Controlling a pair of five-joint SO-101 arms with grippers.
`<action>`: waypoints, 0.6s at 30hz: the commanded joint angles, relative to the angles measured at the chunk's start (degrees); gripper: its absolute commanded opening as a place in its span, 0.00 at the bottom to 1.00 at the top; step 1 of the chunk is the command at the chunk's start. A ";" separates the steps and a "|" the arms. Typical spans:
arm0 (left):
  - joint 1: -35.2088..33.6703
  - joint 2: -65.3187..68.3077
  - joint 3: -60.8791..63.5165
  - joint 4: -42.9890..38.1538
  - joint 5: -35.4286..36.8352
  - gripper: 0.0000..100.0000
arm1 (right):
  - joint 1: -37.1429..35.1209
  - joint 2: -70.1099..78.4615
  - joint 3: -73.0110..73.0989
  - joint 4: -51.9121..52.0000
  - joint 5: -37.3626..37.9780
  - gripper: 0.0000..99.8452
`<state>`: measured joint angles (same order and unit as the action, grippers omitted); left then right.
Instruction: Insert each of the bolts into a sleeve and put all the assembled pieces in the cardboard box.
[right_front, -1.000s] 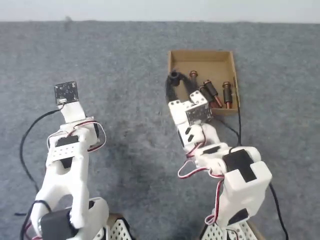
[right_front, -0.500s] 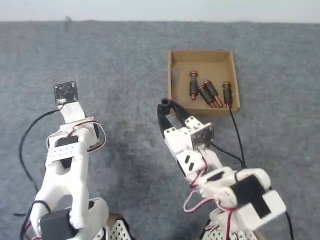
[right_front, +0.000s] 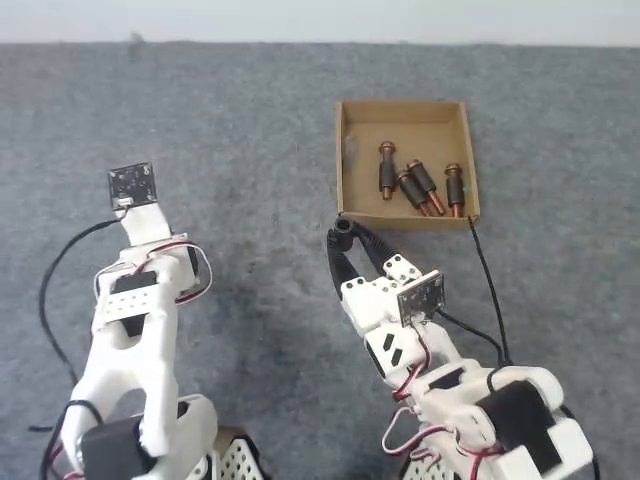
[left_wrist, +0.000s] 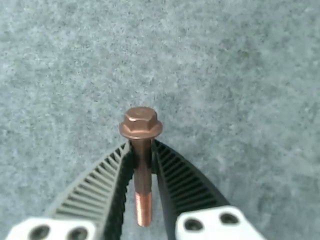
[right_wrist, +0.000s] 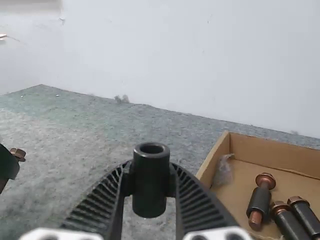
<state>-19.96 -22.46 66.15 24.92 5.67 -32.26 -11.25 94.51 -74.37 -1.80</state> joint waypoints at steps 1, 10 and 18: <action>2.02 -3.60 -4.35 -4.57 0.62 0.01 | -1.54 -0.31 1.14 -0.22 -0.53 0.01; 12.75 -4.48 -9.54 -12.84 0.62 0.01 | -1.89 4.62 -0.26 -0.48 -0.53 0.01; 24.00 -23.30 -4.09 -13.89 0.70 0.01 | -1.89 9.19 -2.81 -0.48 -0.53 0.01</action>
<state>-1.05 -33.01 60.88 12.97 5.76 -33.76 -2.37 94.33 -74.37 -1.80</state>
